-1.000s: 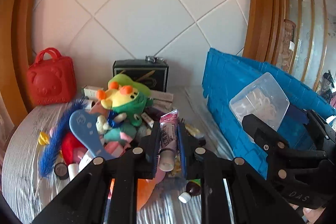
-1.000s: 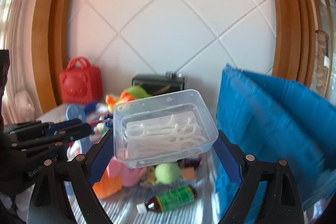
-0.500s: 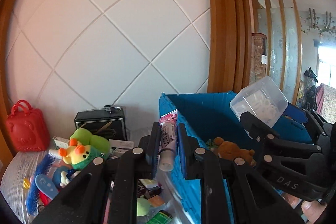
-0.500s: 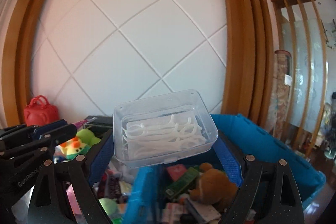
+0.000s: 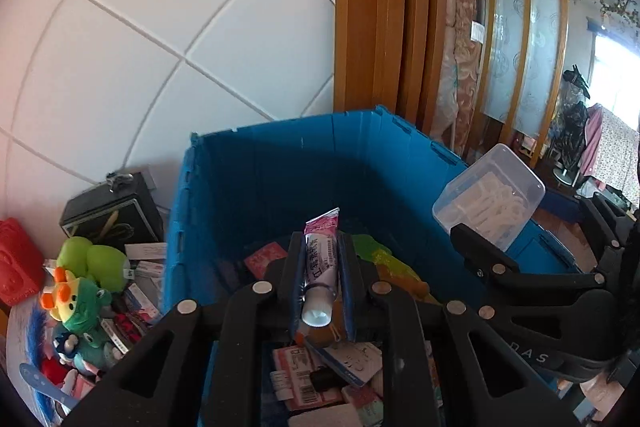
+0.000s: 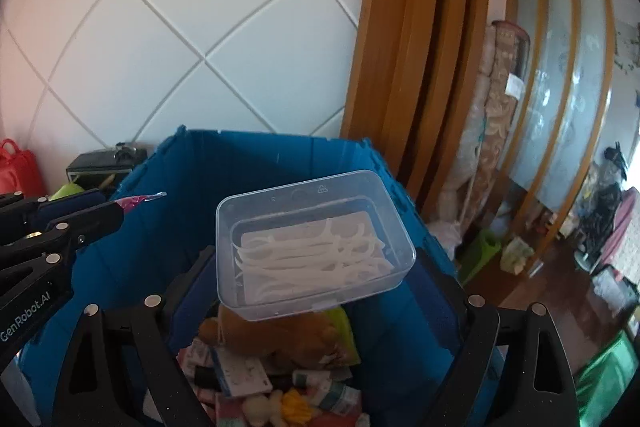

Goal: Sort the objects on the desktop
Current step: 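Carry the toothpaste tube and clear floss box over the blue crate, then open both tools to drop the toothpaste tube and floss box into the crate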

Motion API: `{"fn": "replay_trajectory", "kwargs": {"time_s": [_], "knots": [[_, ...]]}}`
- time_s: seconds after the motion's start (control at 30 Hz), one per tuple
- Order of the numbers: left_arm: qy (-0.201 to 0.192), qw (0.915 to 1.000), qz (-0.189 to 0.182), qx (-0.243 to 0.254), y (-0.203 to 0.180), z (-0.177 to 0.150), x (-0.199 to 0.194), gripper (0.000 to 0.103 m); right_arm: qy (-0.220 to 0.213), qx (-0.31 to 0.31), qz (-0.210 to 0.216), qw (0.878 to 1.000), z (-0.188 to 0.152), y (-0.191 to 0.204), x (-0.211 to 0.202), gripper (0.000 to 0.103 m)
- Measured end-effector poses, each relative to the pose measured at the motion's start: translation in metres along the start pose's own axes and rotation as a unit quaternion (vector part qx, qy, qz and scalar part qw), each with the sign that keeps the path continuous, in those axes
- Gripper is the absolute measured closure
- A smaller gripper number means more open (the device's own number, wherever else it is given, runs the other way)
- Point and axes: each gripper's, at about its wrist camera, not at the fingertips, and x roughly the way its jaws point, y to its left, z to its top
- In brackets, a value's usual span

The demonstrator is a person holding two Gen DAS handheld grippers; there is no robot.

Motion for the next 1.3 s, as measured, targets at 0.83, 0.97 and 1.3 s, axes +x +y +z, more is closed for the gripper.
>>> {"fn": "replay_trajectory", "kwargs": {"time_s": [0.83, 0.97, 1.3], "knots": [[0.299, 0.9532, -0.029, -0.032, 0.011, -0.032, 0.152, 0.087, 0.288, -0.016, 0.068, 0.955, -0.04, -0.012, 0.163, 0.011], [0.302, 0.9533, -0.003, -0.013, 0.011, -0.034, 0.153, 0.087, 0.283, -0.025, 0.059, 0.957, -0.036, -0.011, 0.164, 0.006], [0.197, 0.9802, 0.0, -0.023, 0.015, -0.018, 0.099, 0.087, 0.21, -0.056, 0.041, 0.975, -0.009, -0.016, 0.098, 0.0]]}}
